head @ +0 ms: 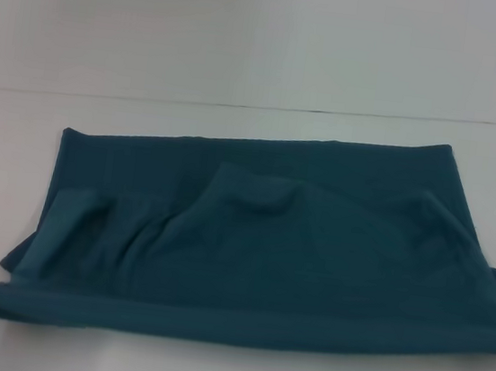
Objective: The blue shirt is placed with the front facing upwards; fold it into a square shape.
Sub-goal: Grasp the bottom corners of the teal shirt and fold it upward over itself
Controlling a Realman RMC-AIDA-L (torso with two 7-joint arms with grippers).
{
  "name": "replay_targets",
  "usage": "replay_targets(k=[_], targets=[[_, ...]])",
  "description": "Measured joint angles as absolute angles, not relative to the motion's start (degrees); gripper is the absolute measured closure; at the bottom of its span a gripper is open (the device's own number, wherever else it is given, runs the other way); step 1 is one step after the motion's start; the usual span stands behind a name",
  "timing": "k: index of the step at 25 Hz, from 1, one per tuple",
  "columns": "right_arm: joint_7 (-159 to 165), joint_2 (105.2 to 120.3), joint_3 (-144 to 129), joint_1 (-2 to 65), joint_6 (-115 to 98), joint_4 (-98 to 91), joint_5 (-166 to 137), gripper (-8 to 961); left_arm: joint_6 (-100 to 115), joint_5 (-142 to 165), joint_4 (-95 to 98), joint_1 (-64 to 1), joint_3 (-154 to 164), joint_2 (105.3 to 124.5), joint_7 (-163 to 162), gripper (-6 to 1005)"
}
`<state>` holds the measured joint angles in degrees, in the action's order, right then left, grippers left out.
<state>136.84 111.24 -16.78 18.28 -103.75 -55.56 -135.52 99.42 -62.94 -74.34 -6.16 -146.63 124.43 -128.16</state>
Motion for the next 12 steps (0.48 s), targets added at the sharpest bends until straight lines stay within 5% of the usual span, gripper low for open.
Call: replay_targets(k=[12], targets=[[137.1,109.35,-15.47,23.28,-96.69,-49.87,-126.4,907,97.18,-63.68,-66.54,-17.41,-152.72,122.38,-126.14,989]])
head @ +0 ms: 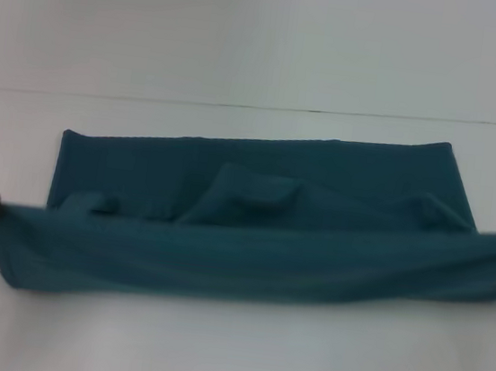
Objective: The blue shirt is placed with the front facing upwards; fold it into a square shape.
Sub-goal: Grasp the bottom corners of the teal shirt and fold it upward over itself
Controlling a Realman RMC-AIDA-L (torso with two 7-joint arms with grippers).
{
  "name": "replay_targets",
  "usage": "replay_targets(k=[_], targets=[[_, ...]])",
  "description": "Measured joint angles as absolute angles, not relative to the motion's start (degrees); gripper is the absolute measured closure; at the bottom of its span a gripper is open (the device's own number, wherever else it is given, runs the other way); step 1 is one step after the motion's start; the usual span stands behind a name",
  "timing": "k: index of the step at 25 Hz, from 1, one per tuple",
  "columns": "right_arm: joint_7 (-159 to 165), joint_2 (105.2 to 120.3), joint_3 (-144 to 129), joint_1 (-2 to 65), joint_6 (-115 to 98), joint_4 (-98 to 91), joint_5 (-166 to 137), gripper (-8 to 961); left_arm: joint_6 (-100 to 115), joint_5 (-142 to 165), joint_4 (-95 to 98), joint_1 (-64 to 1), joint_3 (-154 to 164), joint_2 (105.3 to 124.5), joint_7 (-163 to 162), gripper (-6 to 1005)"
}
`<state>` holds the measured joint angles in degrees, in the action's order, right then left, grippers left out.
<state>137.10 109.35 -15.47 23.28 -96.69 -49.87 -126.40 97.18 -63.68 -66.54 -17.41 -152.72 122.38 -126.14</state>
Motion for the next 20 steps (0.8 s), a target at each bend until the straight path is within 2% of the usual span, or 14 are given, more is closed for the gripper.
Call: replay_targets(k=[9,15,20], targets=[[137.58,108.67,-15.72,29.21,-87.69,-47.59,-126.07,904,84.75,-63.72,-53.01,-28.24,-153.4,117.77,-124.16,989],[137.31,108.56,-16.53,32.27,-80.24,-44.59,-126.05,901,75.25,-63.25,-48.19,-33.49,-152.49,117.41,-121.65,990],[136.86,108.47,-18.11,34.25,-74.12,-42.12,-126.04,899,68.92,-63.46,-47.4,-34.74,-150.32,117.9,-121.11,990]])
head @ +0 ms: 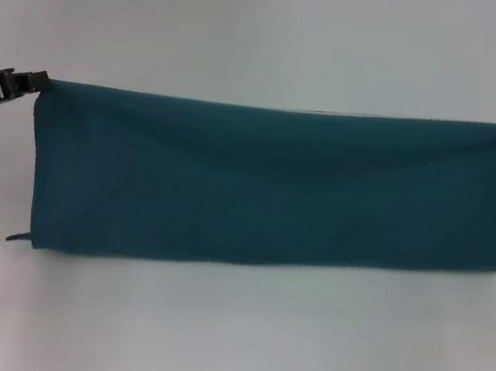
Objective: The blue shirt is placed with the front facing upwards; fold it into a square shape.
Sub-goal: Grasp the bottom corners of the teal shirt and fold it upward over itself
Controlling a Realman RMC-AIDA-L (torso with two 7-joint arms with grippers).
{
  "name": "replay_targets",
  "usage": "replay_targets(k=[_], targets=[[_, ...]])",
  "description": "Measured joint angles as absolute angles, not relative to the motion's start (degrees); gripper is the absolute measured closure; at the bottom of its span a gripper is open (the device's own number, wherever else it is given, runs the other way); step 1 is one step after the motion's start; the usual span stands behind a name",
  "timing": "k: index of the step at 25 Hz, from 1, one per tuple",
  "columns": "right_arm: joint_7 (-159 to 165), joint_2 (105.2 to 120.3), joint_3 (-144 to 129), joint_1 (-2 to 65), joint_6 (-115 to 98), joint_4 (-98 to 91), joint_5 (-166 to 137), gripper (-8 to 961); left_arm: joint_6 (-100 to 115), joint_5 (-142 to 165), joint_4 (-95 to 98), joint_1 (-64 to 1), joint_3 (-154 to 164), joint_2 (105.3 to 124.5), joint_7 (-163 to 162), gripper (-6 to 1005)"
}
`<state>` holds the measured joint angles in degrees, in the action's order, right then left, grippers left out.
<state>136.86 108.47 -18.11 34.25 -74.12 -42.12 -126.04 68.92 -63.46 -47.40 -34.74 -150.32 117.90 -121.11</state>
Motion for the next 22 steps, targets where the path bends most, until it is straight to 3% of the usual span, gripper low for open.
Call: replay_targets(k=[5,22], targets=[[136.67,109.12,-21.31,36.14,-66.98,-39.74,-126.02,897,63.77,-63.52,-45.37,-35.61,-148.59,118.16,-121.01,988],[137.19,108.88,-33.69,42.43,-47.15,-31.61,-126.35,890,50.98,-63.14,-40.62,-37.87,-144.37,118.69,-120.7,960]])
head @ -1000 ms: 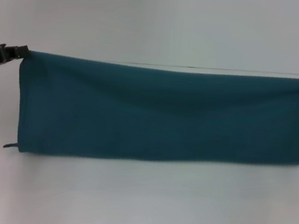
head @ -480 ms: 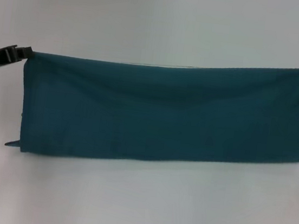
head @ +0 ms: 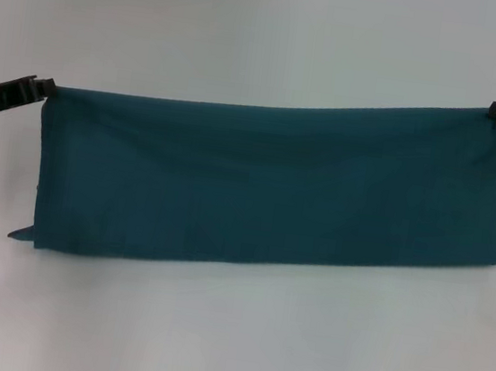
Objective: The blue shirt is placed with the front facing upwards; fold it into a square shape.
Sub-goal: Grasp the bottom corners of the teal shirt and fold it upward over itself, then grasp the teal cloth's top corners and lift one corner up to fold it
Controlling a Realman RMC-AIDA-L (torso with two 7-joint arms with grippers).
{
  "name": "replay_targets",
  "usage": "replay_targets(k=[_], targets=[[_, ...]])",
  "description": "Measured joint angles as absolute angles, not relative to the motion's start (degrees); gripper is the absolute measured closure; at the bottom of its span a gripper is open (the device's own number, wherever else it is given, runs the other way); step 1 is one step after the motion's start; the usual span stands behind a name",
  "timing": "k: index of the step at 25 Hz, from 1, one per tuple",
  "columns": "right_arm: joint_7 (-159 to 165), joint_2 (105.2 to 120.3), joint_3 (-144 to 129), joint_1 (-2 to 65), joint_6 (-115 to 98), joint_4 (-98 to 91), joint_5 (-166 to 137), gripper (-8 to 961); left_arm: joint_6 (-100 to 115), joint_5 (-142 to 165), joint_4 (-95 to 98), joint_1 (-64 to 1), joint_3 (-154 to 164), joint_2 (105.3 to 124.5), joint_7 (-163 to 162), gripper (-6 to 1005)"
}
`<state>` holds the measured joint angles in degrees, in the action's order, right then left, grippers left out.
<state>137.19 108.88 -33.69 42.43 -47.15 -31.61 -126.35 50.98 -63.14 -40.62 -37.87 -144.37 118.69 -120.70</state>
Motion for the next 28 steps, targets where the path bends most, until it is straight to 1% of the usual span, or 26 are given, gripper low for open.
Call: replay_targets(k=[6,11,12,15,16,18,20,24,25,27,28], targets=[[136.05,109.14,-34.26,43.86,-41.89,-28.7,-126.31,888,47.3,-63.22,-39.67,-38.7,-141.45,119.1,-120.13,949],[132.67,110.0,-34.68,46.45,-36.99,-24.45,-126.18,886,39.81,-63.54,-40.1,-38.9,-140.64,121.95,-117.82,940],[131.71,110.39,-34.78,46.92,-35.97,-23.95,-126.14,847,38.56,-63.55,-40.15,-38.96,-140.65,122.54,-117.18,939],[129.32,111.74,-34.89,48.01,-33.99,-23.72,-126.07,730,37.13,-63.42,-40.13,-39.08,-140.55,123.32,-116.75,933],[128.92,112.12,-34.89,48.17,-33.46,-23.91,-126.06,691,36.96,-63.41,-40.19,-39.05,-140.56,123.41,-116.74,932],[127.74,112.7,-34.89,48.17,-32.62,-25.12,-125.98,646,37.23,-63.45,-40.58,-38.61,-140.54,123.4,-116.73,928],[123.78,113.5,-34.68,47.63,-32.3,-27.54,-125.78,601,39.11,-63.51,-41.74,-37.53,-140.54,123.36,-116.37,711],[115.96,115.77,-34.46,44.08,-36.67,-34.39,-121.9,511,45.65,-64.65,-47.02,-33.29,-140.36,124.21,-113.78,556],[114.41,116.6,-34.57,42.36,-38.41,-36.65,-119.16,488,47.49,-65.84,-48.09,-31.97,-139.91,124.33,-113.27,518],[111.49,117.5,-34.67,39.69,-40.76,-39.07,-114.47,443,51.07,-68.81,-49.92,-29.0,-138.51,124.38,-112.71,458],[109.64,117.79,-34.69,38.29,-42.22,-39.58,-111.27,377,52.48,-69.91,-50.67,-27.69,-137.8,124.28,-112.91,437]])
